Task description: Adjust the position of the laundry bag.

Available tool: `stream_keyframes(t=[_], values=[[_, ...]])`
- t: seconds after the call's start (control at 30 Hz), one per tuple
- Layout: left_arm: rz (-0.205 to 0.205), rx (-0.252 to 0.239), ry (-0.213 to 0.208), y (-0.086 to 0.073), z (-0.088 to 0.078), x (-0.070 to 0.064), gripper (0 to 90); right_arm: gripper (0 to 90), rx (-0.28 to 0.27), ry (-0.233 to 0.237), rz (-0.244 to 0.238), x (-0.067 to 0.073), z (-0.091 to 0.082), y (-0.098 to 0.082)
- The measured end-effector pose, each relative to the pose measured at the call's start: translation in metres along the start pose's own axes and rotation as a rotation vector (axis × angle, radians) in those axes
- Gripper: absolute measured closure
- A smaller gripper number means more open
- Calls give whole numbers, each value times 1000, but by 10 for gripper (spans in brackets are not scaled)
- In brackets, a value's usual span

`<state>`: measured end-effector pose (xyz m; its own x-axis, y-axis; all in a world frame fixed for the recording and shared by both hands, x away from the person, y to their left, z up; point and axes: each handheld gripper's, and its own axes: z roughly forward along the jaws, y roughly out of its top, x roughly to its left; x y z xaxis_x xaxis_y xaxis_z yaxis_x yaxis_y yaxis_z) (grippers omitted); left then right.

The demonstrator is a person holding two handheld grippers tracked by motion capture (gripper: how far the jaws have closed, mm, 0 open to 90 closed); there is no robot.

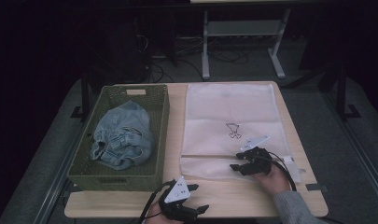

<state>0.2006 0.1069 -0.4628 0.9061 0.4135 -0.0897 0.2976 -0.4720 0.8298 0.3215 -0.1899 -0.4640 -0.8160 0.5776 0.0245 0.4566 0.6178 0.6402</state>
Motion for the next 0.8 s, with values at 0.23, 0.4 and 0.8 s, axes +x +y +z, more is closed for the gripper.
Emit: stream_keyframes(t=[0.23,0.4,0.8], values=[[-3,0,3,0,1,0,281,729,4,21,-37,5,-1,-1],[-5,-1,0,0,0,-1,281,866,22,47,-39,6,-3,-1],[-28,-32,-18,1,-5,-1,291,892,20,134,-38,33,-21,-7]])
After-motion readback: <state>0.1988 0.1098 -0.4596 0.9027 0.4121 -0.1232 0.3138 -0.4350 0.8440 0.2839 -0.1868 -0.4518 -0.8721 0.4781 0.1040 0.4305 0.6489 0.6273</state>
